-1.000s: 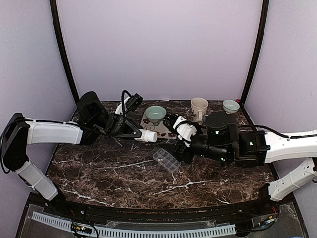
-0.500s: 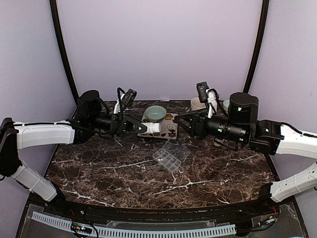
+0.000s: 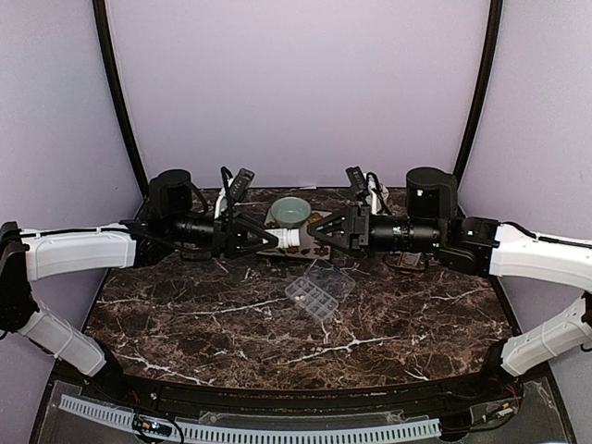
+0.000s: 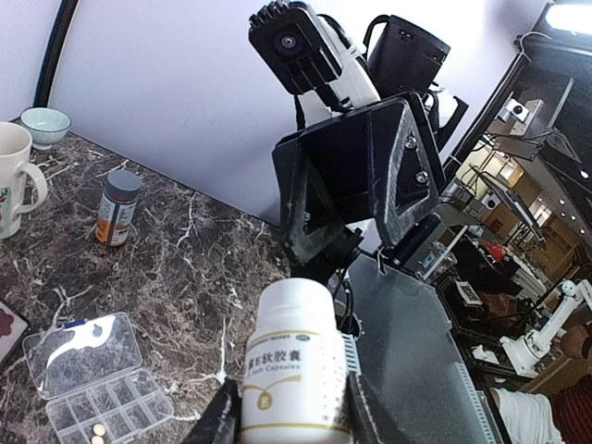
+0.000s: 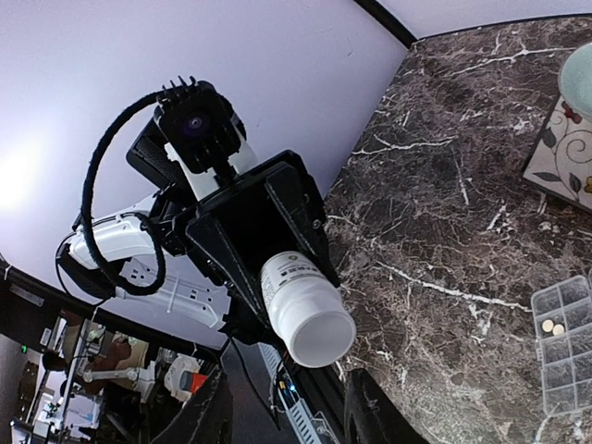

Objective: Sort the pills into containers
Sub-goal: Unscrew the lid of the pill bottle.

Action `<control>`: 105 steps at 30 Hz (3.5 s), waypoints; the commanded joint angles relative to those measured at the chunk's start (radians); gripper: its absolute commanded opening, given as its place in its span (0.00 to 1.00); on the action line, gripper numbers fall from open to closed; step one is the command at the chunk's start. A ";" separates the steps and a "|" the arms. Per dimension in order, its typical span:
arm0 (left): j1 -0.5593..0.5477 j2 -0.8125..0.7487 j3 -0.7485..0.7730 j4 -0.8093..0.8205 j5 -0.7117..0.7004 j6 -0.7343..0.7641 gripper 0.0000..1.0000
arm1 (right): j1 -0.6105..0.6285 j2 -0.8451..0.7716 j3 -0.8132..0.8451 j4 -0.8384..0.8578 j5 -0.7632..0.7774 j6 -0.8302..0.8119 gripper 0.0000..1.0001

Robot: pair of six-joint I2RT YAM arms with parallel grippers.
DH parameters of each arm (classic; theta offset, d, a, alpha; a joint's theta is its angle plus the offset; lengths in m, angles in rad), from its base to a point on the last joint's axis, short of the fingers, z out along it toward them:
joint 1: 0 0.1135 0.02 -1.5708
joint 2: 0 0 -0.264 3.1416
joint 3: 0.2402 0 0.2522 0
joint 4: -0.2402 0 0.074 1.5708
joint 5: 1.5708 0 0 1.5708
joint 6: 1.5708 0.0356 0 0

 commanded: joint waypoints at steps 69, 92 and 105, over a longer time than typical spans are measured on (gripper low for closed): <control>-0.029 0.083 0.168 0.097 0.298 -0.278 0.00 | -0.027 0.095 0.181 -0.220 -0.097 -0.694 0.00; -0.028 0.145 0.101 0.580 0.462 -0.720 0.00 | 0.124 0.042 0.137 -0.175 0.218 -1.026 0.00; -0.029 0.286 0.125 1.226 0.483 -1.257 0.00 | 0.160 0.023 0.125 -0.150 0.296 -1.059 0.00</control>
